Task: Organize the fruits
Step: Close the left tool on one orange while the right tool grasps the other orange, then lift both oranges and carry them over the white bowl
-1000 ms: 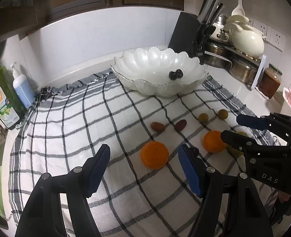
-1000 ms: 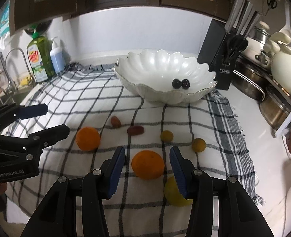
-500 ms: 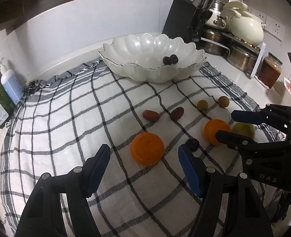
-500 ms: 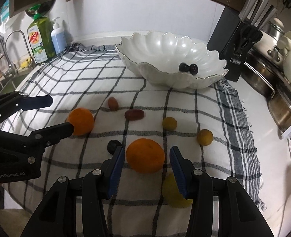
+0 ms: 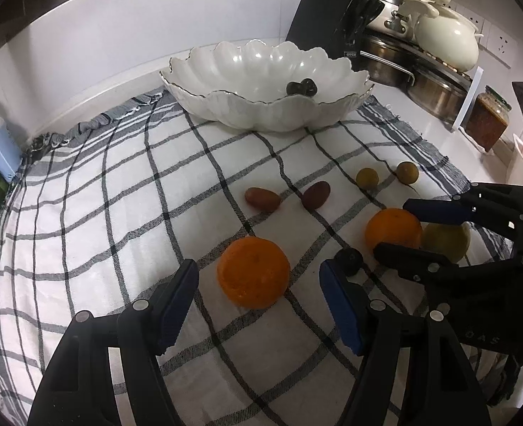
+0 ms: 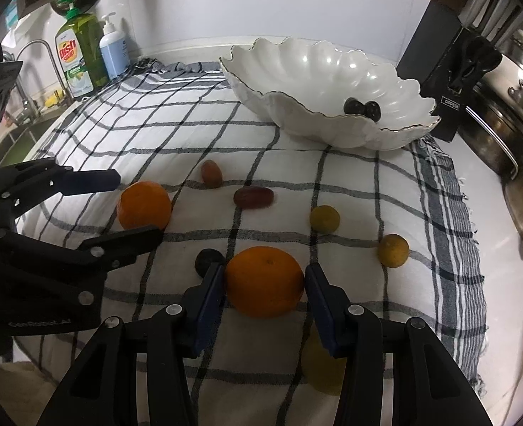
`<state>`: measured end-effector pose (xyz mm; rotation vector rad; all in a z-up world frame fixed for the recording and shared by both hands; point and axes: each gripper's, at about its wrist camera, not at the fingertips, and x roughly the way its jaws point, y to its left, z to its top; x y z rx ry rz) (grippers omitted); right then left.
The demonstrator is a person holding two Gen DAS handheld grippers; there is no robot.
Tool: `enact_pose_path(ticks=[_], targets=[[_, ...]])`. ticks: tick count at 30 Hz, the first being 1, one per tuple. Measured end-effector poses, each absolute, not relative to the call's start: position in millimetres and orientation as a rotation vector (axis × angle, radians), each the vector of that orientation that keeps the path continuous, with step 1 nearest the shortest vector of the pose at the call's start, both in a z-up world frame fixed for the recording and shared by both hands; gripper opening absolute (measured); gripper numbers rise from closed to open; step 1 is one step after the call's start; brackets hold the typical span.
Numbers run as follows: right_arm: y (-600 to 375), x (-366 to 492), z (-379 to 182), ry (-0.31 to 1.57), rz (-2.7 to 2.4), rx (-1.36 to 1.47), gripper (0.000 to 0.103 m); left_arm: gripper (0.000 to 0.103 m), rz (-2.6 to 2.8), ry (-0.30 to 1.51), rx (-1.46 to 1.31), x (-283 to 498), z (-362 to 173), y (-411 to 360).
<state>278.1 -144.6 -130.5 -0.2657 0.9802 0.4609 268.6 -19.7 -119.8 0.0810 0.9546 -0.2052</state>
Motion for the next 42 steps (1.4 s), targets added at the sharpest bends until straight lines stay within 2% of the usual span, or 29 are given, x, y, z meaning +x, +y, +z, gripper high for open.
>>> enact_pose_path(ticks=[13,28,42], targets=[[-147,283,-135,0.998,0.467,-0.211,0.048,0.044,-0.196,0.944,0.109,274,-125,-22],[-148,279,-134,0.968,0.437,-0.187,0.046,0.041,-0.182,0.936,0.071,270,-119,-16],[-164,273,-91,0.830,0.399,-0.114,0.046,0.041,-0.196,0.811,0.057,266,-74,-22]])
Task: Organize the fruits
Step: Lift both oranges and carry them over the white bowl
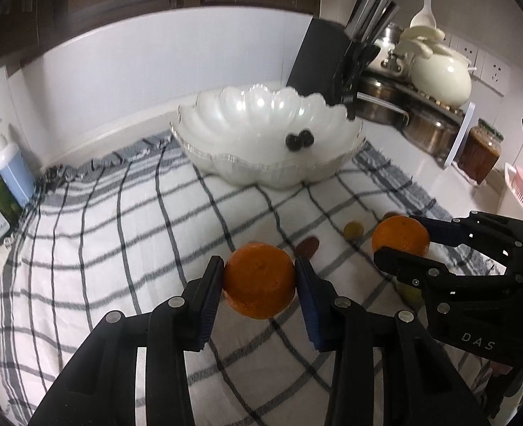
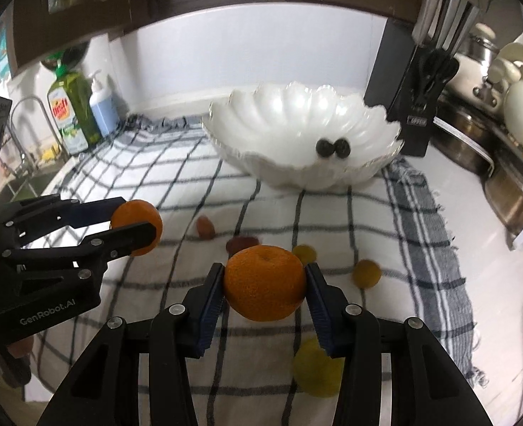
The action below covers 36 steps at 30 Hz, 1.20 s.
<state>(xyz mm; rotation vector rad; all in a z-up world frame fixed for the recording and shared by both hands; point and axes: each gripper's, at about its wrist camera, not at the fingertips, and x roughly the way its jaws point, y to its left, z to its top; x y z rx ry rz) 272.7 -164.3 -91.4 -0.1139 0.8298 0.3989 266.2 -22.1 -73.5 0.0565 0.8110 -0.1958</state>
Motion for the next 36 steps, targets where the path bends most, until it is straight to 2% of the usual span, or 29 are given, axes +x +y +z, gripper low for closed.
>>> enact_pose_path(ticks=[15,28,36], targets=[[-178,303,-48,0.664,0.350,-0.063,0.046,0.041,-0.195,0.663,0.068,292,-26,-28],[-173,358,-26,0.603,0.340,-0.053,0.046,0.041,-0.188,0.619,0.058,344,0,-26],[-170,404,-17,0.609,0.325,-0.067,0.046,0.041,-0.189,0.660,0.052,387,5,-22]])
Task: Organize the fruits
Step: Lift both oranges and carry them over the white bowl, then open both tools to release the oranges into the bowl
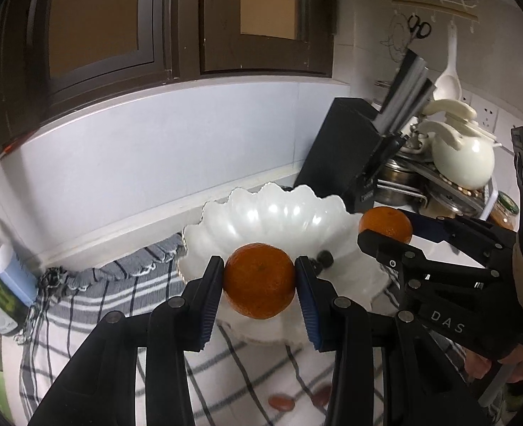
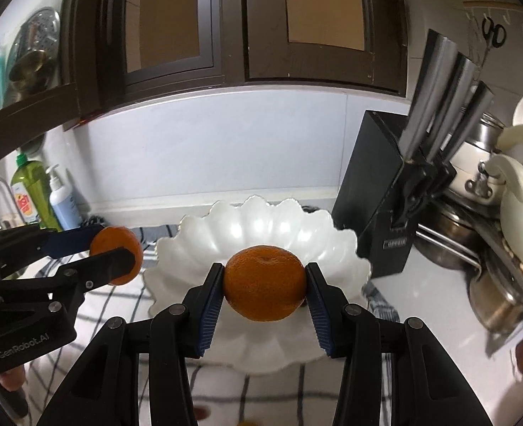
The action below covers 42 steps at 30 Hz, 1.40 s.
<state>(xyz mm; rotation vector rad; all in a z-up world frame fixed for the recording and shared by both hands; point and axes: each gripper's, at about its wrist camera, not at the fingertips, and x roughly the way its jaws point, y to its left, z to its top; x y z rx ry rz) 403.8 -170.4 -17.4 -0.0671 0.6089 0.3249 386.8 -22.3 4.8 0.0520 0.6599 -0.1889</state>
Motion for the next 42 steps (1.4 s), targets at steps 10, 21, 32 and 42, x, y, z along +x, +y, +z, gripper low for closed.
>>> enact_pose_path(ticks=[10,21,32,42], targets=[[-160,464,-29,0.695,0.313,-0.105,0.046,0.041,-0.197,0.776,0.027,452,-11,-21],[-149,524,-62,0.827,0.288,-0.164,0.046,0.041,-0.172,0.885,0.058,504,-49,-29],[-148,560,-97,0.966,0.274,-0.176,0.047,0.041,-0.153,0.991,0.073,545,-83,-34],[-153,570,-112,1.037,0.272,-0.143,0.049,0.057,-0.118,0.981,0.085,552,-86,-34]])
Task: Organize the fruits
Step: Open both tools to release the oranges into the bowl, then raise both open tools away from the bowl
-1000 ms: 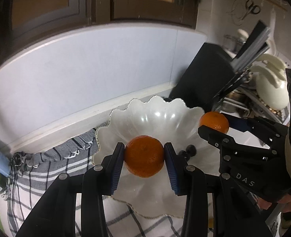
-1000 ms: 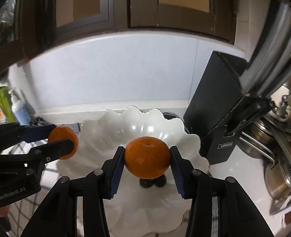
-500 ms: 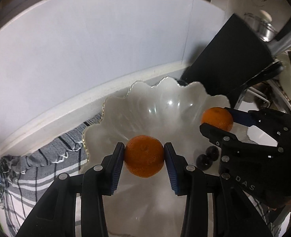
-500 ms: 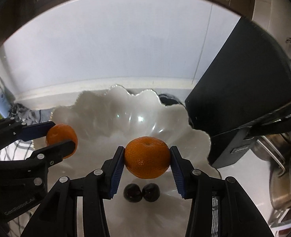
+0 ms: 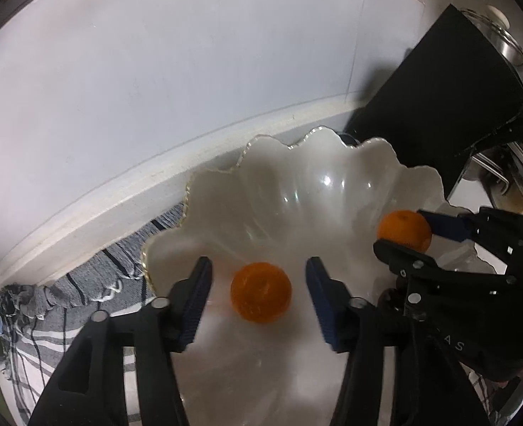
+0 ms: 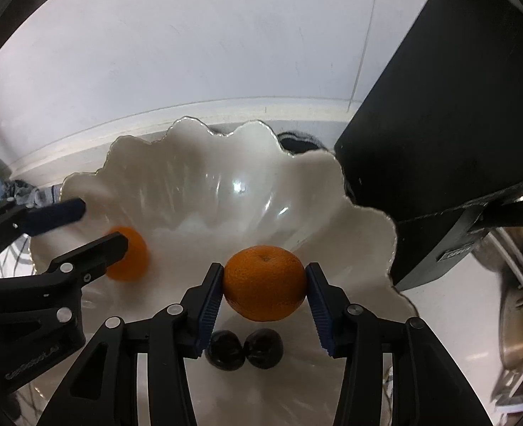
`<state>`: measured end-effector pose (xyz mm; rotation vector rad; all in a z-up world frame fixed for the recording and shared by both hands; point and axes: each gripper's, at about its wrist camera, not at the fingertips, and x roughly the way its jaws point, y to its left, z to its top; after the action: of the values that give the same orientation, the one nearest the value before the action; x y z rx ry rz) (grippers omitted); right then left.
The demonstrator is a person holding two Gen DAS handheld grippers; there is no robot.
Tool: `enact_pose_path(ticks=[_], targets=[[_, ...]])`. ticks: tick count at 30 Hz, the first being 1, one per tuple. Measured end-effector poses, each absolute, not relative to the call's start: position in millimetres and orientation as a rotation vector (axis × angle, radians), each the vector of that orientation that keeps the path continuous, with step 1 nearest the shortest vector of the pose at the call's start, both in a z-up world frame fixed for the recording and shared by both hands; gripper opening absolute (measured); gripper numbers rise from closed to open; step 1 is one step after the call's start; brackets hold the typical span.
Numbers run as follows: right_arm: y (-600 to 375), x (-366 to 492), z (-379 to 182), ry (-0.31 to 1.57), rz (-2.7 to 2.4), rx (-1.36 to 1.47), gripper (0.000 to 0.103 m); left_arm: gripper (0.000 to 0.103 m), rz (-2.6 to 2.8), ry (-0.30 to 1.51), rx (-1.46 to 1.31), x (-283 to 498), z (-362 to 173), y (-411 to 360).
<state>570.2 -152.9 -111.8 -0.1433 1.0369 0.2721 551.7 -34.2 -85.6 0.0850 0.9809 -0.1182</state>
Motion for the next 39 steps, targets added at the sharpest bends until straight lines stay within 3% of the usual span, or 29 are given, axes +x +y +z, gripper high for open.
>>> enact_pose_path(ticks=[4,39], targets=[[-157,569,-107,1.016,0.255,-0.136,0.061,0.062,-0.097,0.956,0.102,548,-77,-33],[-174,416,12,0.674,0.270,-0.162,0.061,0.077,-0.126,0.644,0.144,399,27,-31]])
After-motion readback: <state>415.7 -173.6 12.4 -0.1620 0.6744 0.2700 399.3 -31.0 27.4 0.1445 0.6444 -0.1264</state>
